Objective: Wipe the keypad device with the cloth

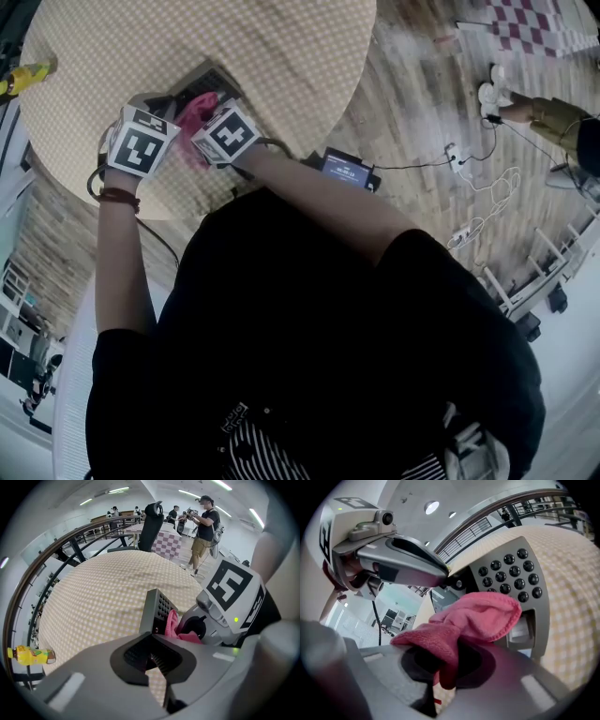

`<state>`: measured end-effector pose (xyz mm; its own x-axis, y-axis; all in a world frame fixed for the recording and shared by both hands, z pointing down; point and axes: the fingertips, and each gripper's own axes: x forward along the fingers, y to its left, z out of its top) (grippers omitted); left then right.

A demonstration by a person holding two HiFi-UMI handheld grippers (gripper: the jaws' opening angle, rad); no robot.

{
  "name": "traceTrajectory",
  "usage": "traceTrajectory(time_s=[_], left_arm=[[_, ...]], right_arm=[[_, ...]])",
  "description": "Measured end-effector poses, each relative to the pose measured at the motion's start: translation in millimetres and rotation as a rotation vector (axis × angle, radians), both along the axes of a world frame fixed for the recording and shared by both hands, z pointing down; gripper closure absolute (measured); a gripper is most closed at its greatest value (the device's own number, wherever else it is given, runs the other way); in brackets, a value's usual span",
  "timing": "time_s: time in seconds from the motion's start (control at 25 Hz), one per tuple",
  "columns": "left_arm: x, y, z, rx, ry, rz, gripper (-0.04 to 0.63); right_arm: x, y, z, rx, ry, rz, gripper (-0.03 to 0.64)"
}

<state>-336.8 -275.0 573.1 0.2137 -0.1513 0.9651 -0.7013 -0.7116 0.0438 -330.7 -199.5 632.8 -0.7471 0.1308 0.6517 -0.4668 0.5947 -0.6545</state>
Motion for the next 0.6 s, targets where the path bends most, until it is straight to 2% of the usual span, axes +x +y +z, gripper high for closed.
traceTrajectory(time_s=[0.12,0.2,0.36,0.48,0.6], left_arm=[[1.2,0.2,0.0,0.012,0.002,0.003,0.591],[-0.8,4.6,-0.2,0.003,-0.005,-0.003,0.591],[-1.0,7.2,-1.4,0.006,0.009,-0.016,0.591],[0.2,4.1,-2.6,0.006,0.037,-0.028,0.591],[-1.0,4.5,-3.6,0.022,0.004,-0.009,0.591]], right_arm=[[1.3,0.5,0.7,-0.005,0.038,0.004,0.549],[-2.8,-3.0,-6.9,0.024,0.047,0.000,0.549],[-16.4,-23.6,-38.2,0.103,-0.014,0.011,0.549],[-16.7,-31.6,-43.1,0.141,-0.021,-0.008,0.549],[-18.1,-29.1,-40.9,0.160,-0.036,-0.015,0.550]])
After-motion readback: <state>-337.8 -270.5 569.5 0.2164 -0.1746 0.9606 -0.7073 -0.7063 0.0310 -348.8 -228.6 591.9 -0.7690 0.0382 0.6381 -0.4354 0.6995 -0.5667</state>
